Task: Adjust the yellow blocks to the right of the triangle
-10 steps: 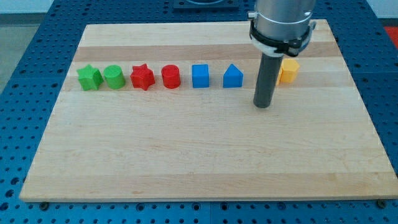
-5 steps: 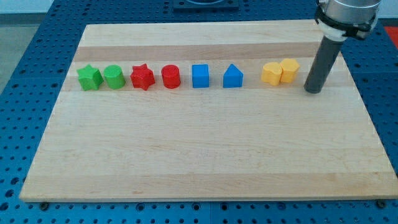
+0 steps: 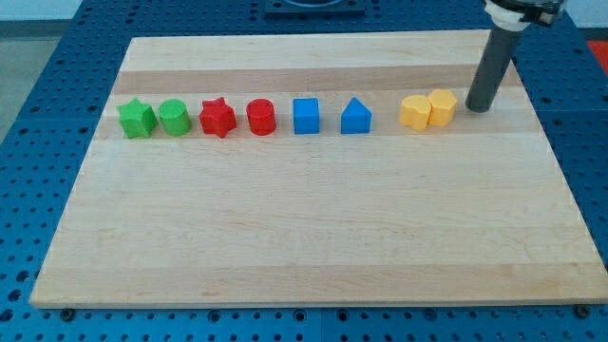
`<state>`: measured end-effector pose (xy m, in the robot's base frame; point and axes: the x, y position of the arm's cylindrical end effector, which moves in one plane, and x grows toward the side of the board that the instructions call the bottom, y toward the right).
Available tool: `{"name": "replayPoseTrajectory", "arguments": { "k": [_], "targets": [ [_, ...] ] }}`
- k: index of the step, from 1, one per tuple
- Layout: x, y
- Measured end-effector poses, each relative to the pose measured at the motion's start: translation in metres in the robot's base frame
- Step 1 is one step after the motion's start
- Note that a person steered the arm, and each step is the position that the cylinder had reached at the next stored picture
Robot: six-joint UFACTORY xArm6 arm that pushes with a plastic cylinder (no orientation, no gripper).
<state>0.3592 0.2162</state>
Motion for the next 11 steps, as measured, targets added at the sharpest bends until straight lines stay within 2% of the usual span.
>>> {"name": "replayPoseTrajectory", "arguments": {
  "k": [5,11],
  "targets": [
    [0.016,-0.037],
    [0.028,-0.043]
  ]
}}
